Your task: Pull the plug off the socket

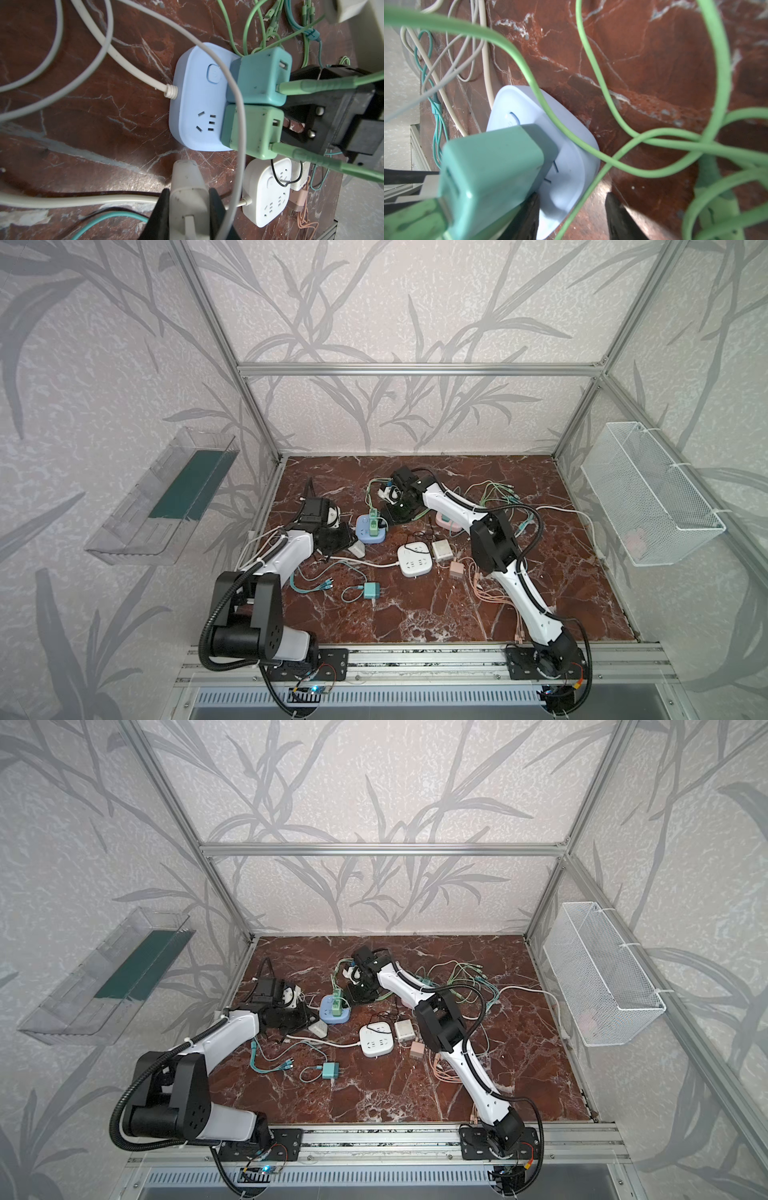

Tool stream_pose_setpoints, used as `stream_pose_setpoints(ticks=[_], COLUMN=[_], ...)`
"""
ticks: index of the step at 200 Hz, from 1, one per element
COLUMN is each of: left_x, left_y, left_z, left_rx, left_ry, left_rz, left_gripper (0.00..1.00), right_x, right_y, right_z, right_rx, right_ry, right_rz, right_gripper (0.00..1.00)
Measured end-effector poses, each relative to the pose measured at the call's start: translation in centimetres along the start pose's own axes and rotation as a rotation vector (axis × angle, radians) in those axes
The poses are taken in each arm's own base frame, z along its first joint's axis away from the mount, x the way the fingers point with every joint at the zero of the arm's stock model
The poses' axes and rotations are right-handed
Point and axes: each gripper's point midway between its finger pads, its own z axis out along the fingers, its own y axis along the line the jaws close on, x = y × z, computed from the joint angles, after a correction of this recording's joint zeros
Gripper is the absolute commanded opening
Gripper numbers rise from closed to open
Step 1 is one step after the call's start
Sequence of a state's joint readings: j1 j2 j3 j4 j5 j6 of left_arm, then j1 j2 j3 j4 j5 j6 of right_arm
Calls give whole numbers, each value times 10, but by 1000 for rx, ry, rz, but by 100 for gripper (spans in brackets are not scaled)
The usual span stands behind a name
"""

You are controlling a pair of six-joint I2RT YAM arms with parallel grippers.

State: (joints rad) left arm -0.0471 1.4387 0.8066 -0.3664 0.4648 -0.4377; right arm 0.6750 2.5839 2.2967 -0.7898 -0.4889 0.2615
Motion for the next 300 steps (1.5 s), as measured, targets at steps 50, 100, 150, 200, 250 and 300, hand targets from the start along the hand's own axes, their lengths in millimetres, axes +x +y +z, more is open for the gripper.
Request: stream_pose_setpoints(ticks=[50, 100, 150, 200, 250, 300], left_x=[-3, -6, -2, 2, -12, -16], left_y=[2, 10, 20, 30, 29, 23], left_z=[3, 6, 9, 3, -14, -32], left_rx=[9, -6, -44, -123, -183, -245], left_ry=[-7, -11, 10, 36, 4, -44], left_rz=[-15, -26, -40, -60, -48, -11], left_gripper=[26, 44, 59, 66, 69, 74], right_x=[0, 0, 0, 1, 0, 0], right_y=[0, -1, -1, -2, -2, -3], right_z=[0, 0, 0, 0, -1, -1], right_rx=[1, 1, 1, 6, 6, 7], right_ry=[0, -1, -2, -3, -9, -21], right_rz=[0, 1, 0, 0, 1, 11], right_gripper=[52, 52, 52, 54, 55, 60])
